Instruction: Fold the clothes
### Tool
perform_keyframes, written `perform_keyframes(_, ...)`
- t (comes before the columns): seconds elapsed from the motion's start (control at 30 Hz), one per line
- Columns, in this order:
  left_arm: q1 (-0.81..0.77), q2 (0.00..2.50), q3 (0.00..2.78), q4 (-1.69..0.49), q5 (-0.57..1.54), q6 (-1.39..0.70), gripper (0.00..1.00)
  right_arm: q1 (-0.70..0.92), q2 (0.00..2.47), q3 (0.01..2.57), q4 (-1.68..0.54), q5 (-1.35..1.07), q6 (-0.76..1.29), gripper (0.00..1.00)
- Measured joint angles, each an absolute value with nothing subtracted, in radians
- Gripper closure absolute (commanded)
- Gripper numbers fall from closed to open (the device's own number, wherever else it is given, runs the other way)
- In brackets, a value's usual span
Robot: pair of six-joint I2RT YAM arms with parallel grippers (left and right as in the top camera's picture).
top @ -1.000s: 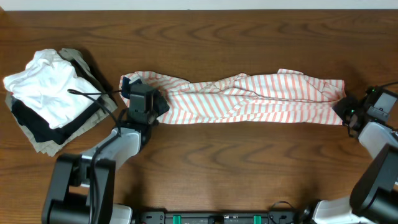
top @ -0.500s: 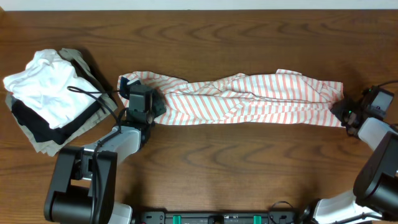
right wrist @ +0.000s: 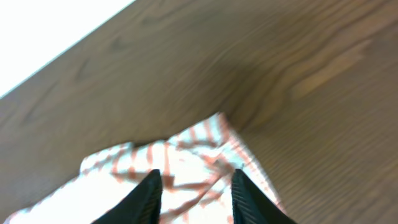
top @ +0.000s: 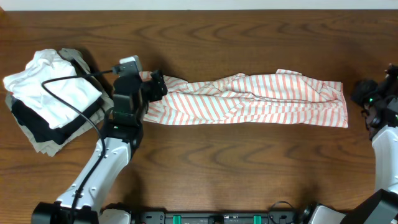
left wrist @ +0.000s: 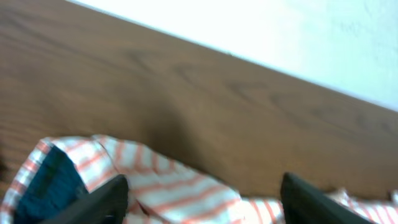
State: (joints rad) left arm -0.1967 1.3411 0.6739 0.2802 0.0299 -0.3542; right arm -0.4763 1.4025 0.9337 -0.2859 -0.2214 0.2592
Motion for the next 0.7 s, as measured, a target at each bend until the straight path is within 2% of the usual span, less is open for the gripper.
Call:
perform_keyframes(0.1, -0.249, 1.387, 0.674, 0.27, 0.065, -0.336, 0.61, -0.428, 1.429, 0.933, -0.344, -0.282, 0.226, 0.8)
perform_keyframes(0.2, -0.31, 1.465, 0.674, 0.276, 0.086, -0.324, 0.71, -0.377, 1.476, 0.933, -0.361, -0.332, 0.194, 0.81)
perform_keyframes(0.47, -0.346, 1.663, 0.674, 0.367, 0.105, -0.316, 0.7, -0.261, 1.677, 0.933, -0.342, -0.389, 0.128, 0.81)
perform_keyframes(0.7, -0.338, 1.744, 0.674, 0.435, 0.105, -0.317, 0.7, -0.259, 1.823, 0.934, -0.287, -0.351, 0.116, 0.82)
